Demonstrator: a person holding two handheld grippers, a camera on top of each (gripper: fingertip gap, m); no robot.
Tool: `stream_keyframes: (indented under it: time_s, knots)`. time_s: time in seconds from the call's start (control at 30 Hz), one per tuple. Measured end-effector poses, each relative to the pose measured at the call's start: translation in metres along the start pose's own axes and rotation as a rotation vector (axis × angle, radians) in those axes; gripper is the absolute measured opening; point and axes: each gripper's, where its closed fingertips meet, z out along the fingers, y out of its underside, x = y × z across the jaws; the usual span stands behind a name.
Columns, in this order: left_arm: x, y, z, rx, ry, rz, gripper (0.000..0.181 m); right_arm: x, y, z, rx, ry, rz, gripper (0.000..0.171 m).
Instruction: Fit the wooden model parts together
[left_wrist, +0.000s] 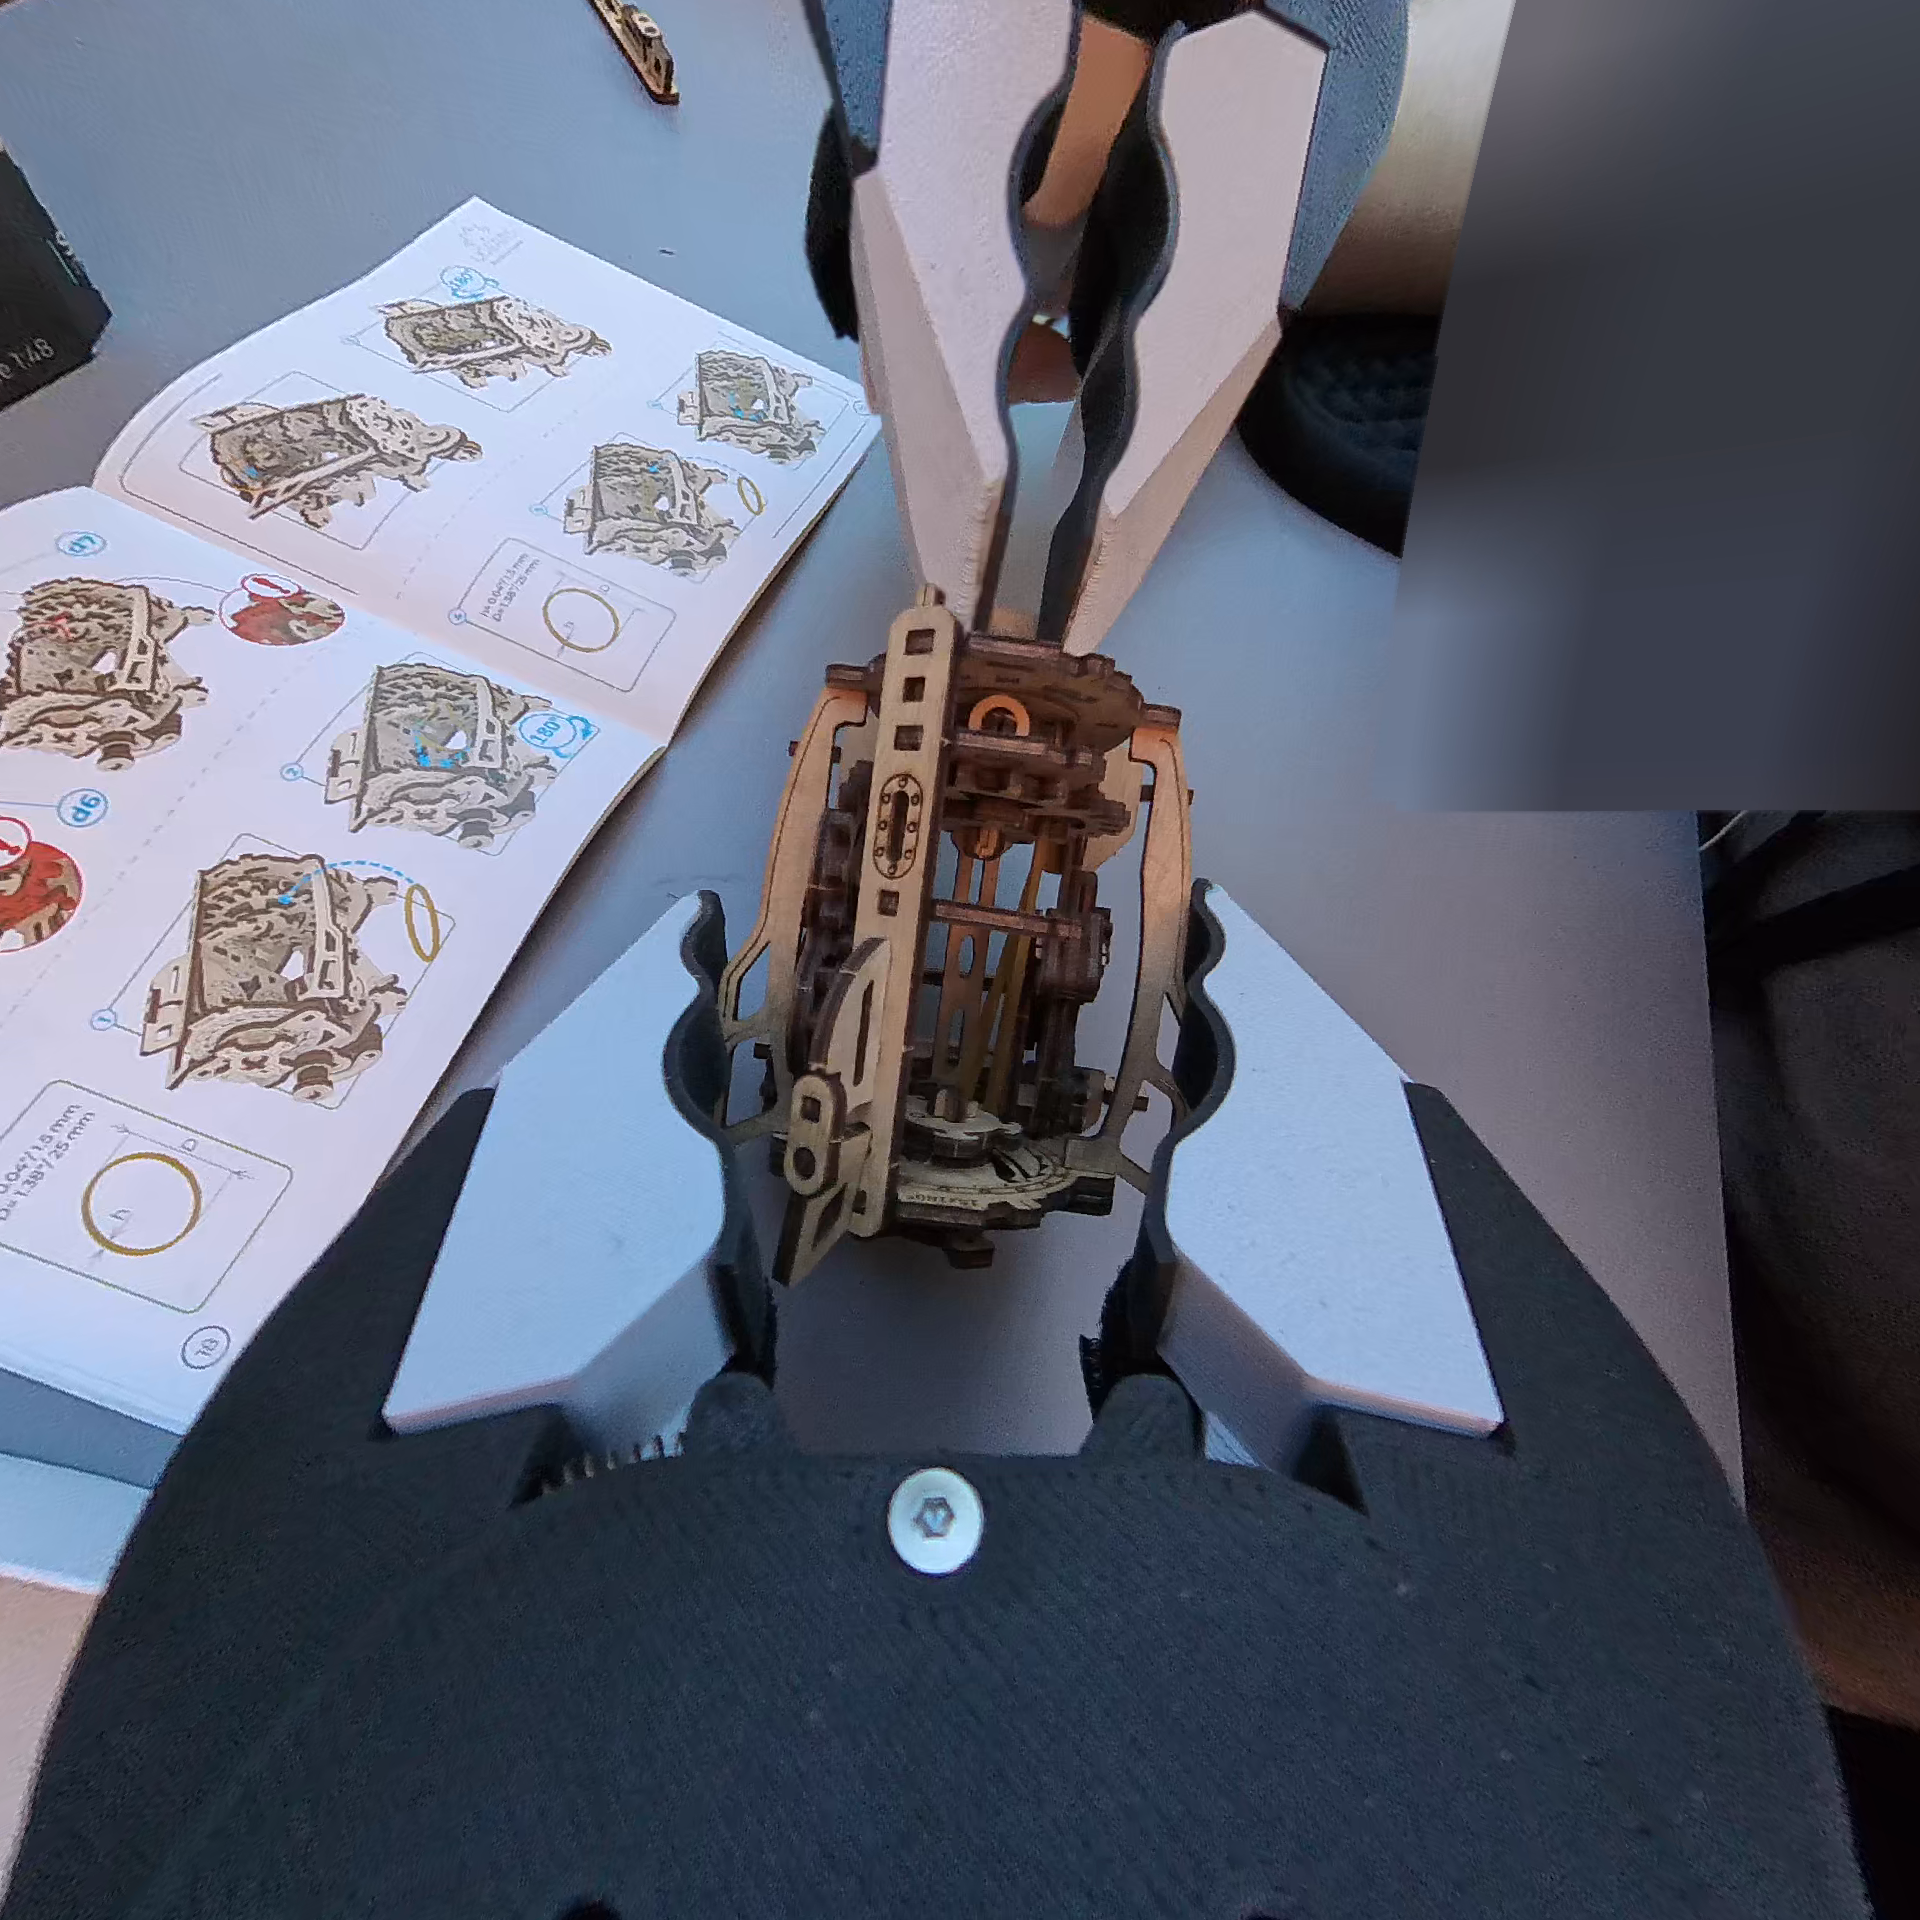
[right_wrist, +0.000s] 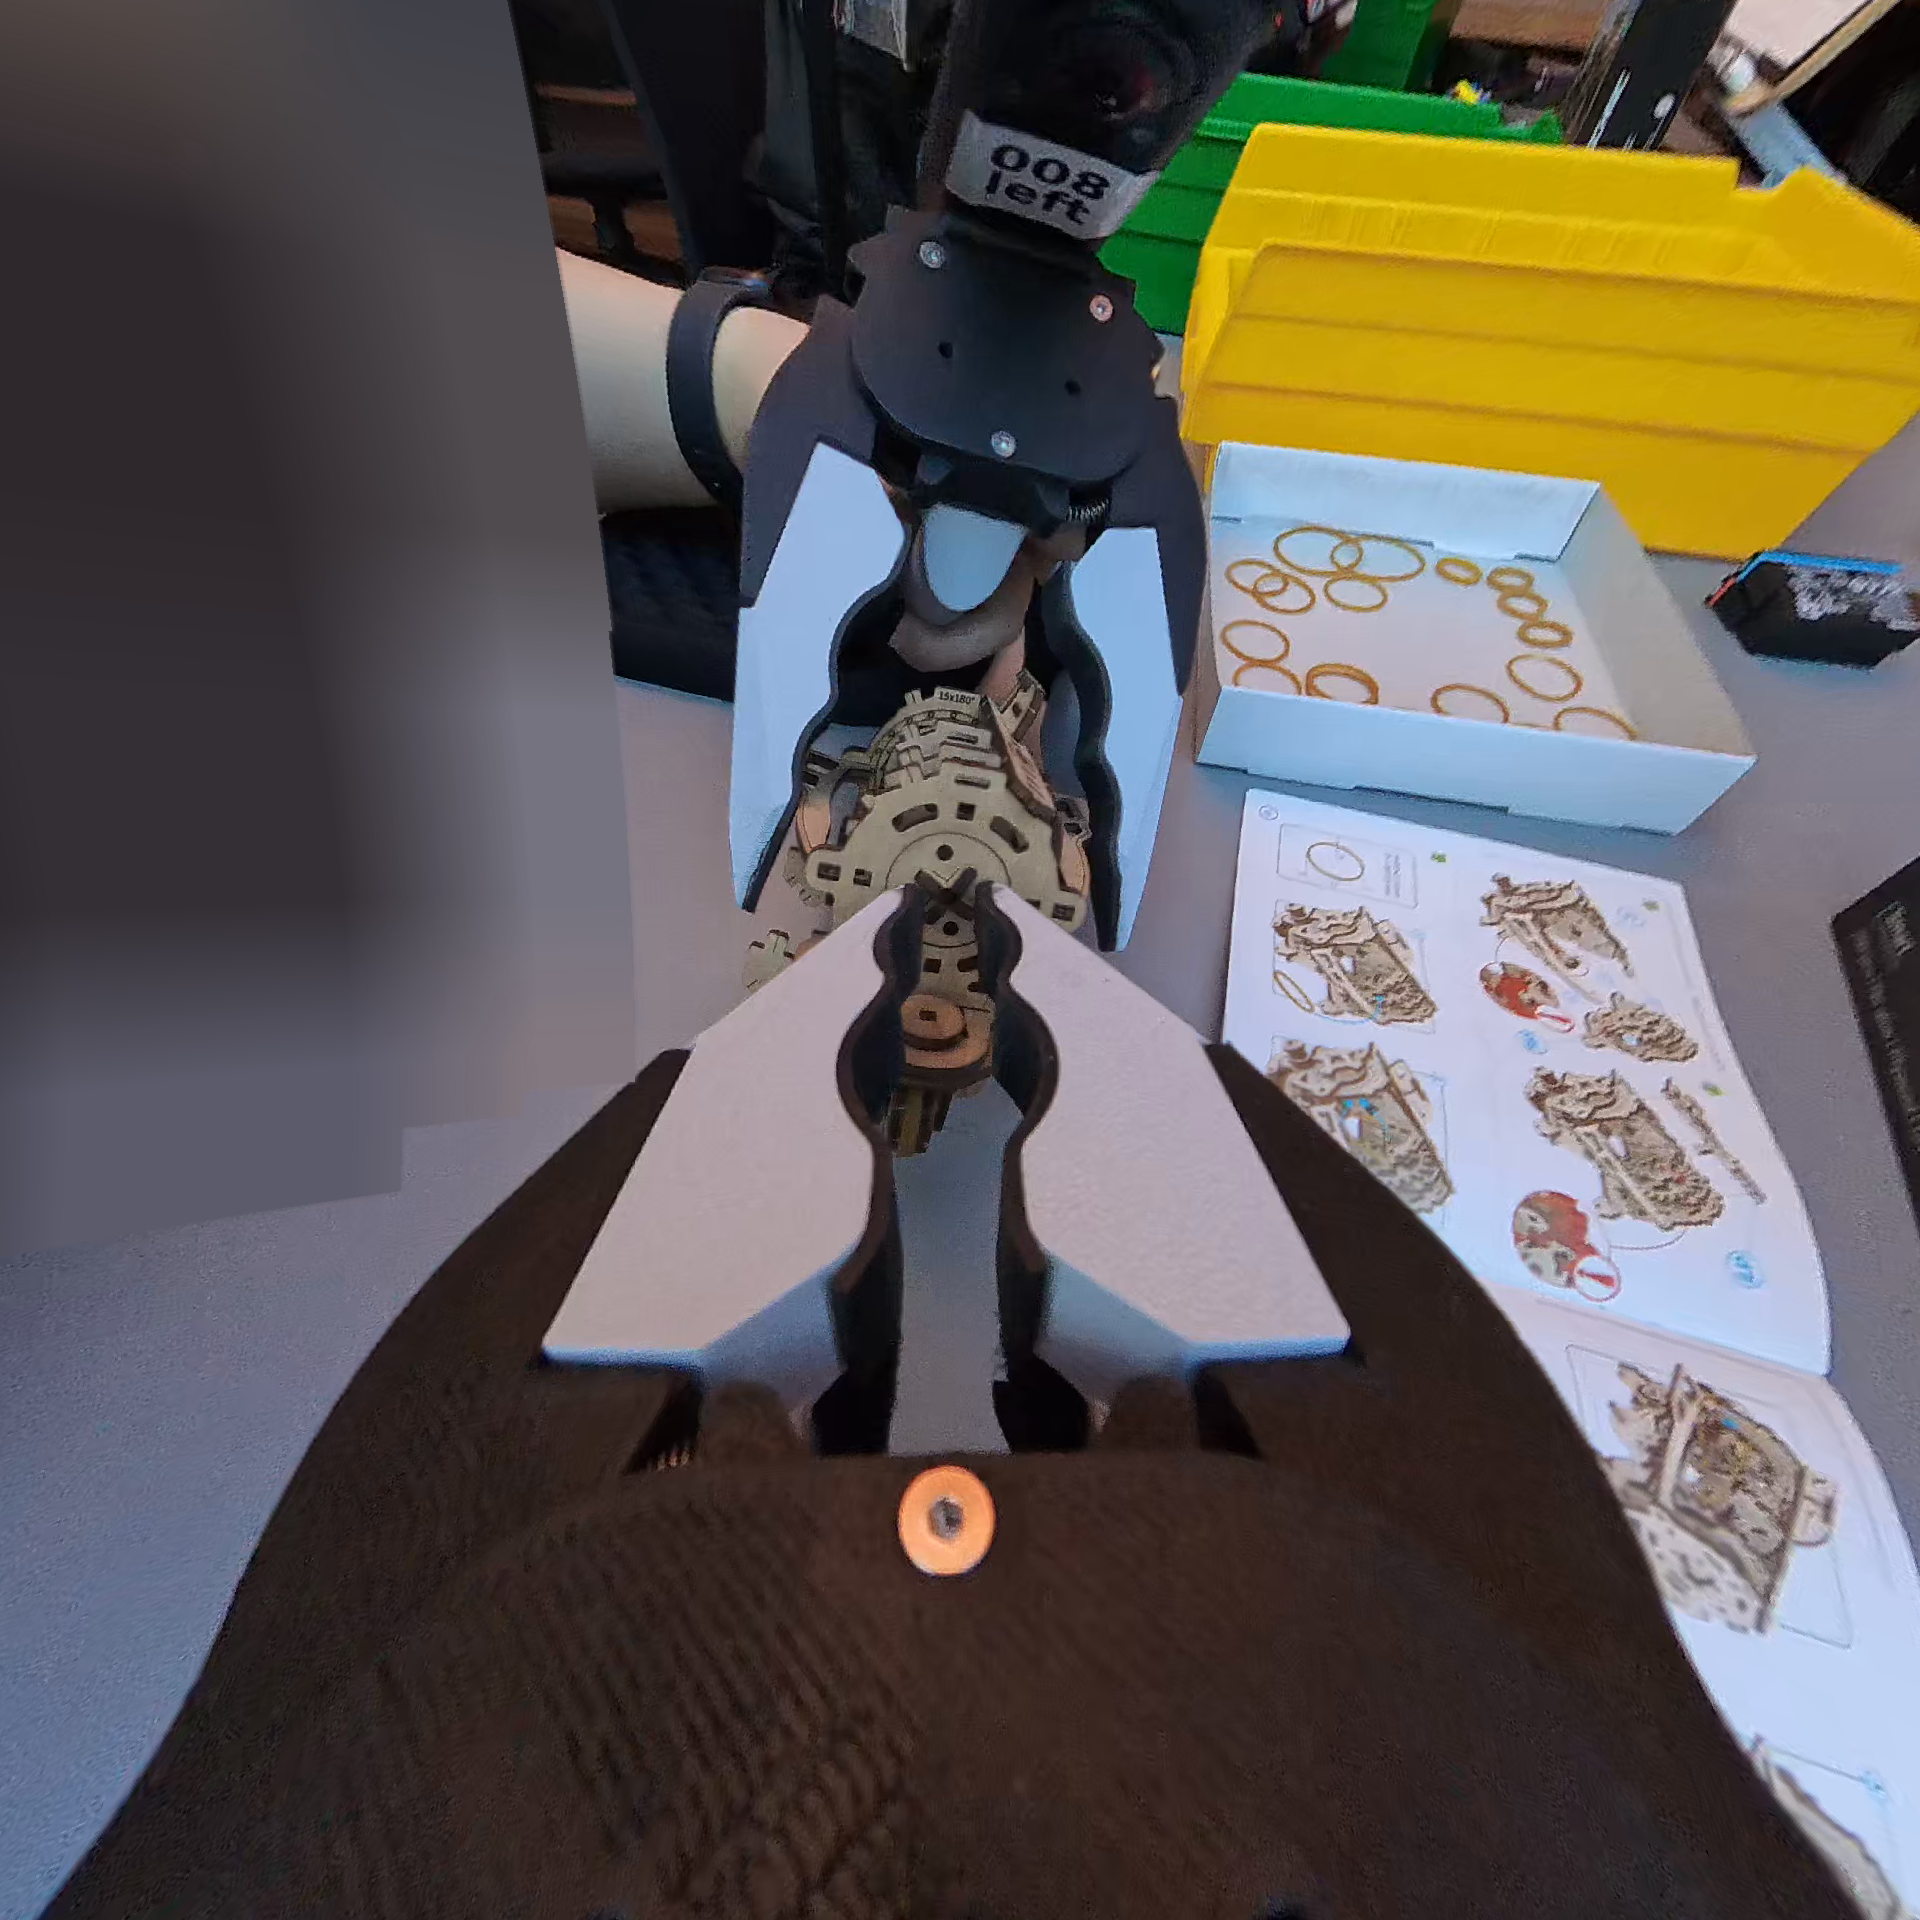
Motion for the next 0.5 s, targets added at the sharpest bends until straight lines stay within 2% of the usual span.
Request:
stream_keyframes:
  time_s: [0.4, 0.5]
  knots:
    - [0.0033, 0.0007, -0.0003, 0.011, 0.065, 0.005, 0.086, -0.004, -0.0026, 0.0016, -0.044, 0.025, -0.28, 0.006]
    - [0.0054, 0.0002, 0.0015, 0.002, 0.087, 0.024, 0.086, -0.0059, -0.0025, 0.0012, -0.052, 0.048, -0.407, 0.006]
